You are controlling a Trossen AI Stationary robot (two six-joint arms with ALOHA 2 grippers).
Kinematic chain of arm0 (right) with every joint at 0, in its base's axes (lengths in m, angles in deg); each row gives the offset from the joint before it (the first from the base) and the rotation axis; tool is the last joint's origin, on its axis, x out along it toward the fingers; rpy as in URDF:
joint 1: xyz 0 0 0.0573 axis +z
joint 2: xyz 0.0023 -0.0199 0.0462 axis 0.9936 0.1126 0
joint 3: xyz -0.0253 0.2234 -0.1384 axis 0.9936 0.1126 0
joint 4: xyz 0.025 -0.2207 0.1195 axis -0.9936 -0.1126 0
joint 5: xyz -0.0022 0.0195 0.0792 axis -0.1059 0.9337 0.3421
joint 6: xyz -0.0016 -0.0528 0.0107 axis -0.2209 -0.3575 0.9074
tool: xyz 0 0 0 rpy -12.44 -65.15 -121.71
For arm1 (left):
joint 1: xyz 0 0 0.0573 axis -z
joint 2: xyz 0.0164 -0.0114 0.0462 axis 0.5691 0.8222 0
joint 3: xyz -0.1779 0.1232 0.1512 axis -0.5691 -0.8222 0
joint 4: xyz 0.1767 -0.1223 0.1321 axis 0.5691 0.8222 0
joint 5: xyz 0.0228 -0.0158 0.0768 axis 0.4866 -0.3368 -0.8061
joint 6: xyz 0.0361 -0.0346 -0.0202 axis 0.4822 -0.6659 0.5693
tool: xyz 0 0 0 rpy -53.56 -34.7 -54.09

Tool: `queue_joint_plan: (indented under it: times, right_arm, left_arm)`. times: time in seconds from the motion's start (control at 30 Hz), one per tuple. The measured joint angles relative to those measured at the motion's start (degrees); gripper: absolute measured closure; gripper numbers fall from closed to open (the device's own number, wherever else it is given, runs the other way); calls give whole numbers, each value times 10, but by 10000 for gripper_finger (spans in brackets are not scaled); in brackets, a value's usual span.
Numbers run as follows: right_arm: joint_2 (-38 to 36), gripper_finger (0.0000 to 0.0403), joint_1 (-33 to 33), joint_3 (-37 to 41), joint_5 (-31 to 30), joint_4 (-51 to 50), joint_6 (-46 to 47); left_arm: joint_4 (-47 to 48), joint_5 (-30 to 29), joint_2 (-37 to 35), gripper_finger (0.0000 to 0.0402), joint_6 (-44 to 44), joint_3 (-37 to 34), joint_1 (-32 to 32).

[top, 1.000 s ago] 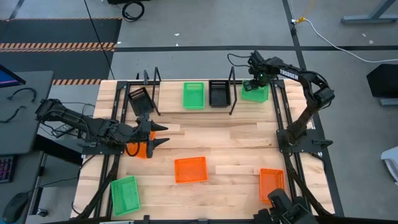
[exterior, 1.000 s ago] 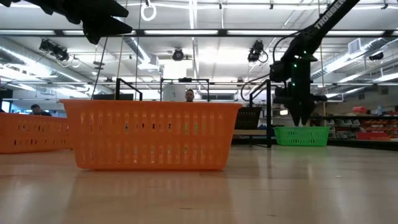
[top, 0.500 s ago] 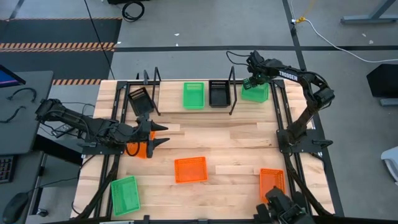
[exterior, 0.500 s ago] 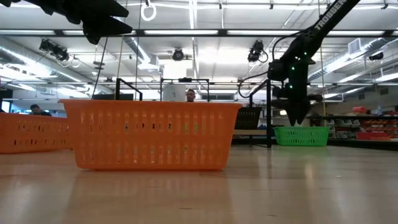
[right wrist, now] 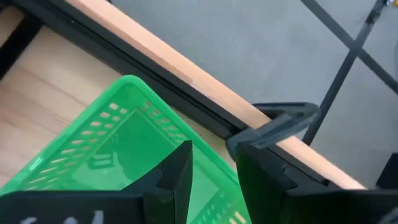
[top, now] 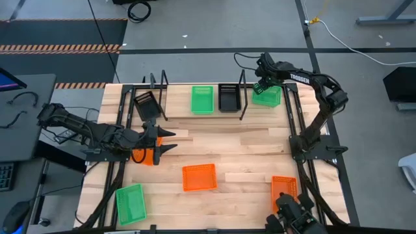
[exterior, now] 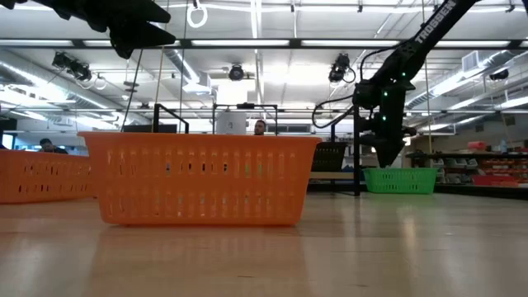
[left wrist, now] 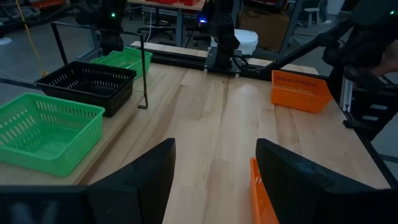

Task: Stack baskets on shelf by color
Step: Stack the top green bin on top of the green bin on the shelf

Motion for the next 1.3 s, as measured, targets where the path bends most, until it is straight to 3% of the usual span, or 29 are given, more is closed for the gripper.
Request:
queue_joint_plan:
  times: [0.47, 0.73, 1.0, 1.17, 1.3]
  right_arm:
    - [36, 296, 0, -1, 16, 5, -75]
    - [35, 302, -1, -1, 17, -59, -22]
    - [35, 353, -7, 0, 58, -163, 95]
    - [30, 382, 7, 0, 53, -149, 84]
    - [4, 378, 16, 0, 46, -98, 78]
  left_arm:
    - [0, -5, 0, 170, 1, 0, 0]
    - [0, -6, 0, 170, 1, 0, 0]
    - [0, -6, 0, 170, 0, 0, 0]
    - [0, -6, 0, 170, -1, 0, 0]
    - [0, -6, 0, 170, -1, 0, 0]
